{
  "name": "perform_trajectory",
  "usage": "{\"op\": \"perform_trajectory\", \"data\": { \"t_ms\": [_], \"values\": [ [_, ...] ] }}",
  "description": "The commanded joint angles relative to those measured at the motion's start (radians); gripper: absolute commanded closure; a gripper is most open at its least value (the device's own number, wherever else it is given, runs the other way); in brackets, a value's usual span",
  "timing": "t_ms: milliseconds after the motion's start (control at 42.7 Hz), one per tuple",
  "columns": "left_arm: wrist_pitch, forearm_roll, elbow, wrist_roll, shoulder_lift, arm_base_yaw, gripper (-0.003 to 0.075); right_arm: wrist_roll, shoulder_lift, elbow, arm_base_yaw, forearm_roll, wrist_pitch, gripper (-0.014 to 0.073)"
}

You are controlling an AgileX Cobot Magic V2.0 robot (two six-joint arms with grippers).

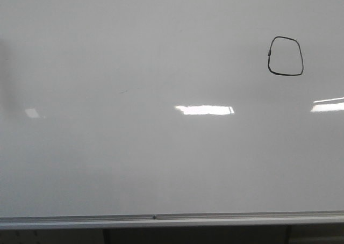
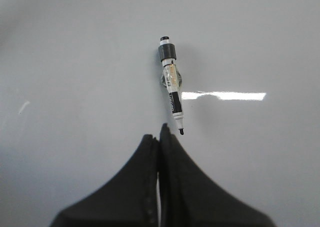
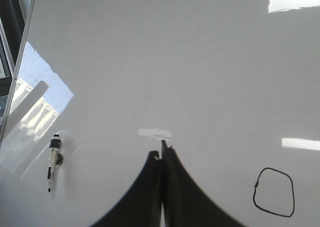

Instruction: Write number 0 on whiteboard

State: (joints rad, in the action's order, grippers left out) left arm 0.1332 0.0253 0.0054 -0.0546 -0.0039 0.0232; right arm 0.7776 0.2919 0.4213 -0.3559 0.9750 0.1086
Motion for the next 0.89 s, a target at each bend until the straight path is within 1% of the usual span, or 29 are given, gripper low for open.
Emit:
{"op": "perform_trajectory", "data": {
  "t_ms": [0,398,515,585,655,725,866],
  "values": [
    [-0.081,0.002,0.023,-0.01,-0.018,-0.007,0.074,0.0,0.008,0.026,-0.001,0.01,-0.046,0.0663],
    [-0.081,0.002,0.023,-0.01,-0.018,-0.007,0.074,0.0,0.008,0.026,-0.001,0.01,-0.046,0.0663],
    [-0.081,0.002,0.023,-0.01,-0.018,-0.007,0.074,0.0,0.008,0.016,-0.001,0.009,-0.069,0.0663],
    [-0.081,0.002,0.023,-0.01,-0.018,-0.007,0.074,-0.002,0.007,-0.001,0.007,-0.026,-0.08,0.0663],
    [-0.081,0.002,0.023,-0.01,-0.018,-0.007,0.074,-0.02,0.002,-0.021,0.035,-0.09,-0.072,0.0663],
    [-0.081,0.002,0.023,-0.01,-0.018,-0.007,0.074,-0.046,-0.008,-0.044,0.082,-0.152,-0.057,0.0663],
    [-0.081,0.002,0.023,-0.01,-0.018,-0.007,0.074,-0.121,-0.067,-0.125,0.216,-0.3,0.01,0.0663]
  ]
}}
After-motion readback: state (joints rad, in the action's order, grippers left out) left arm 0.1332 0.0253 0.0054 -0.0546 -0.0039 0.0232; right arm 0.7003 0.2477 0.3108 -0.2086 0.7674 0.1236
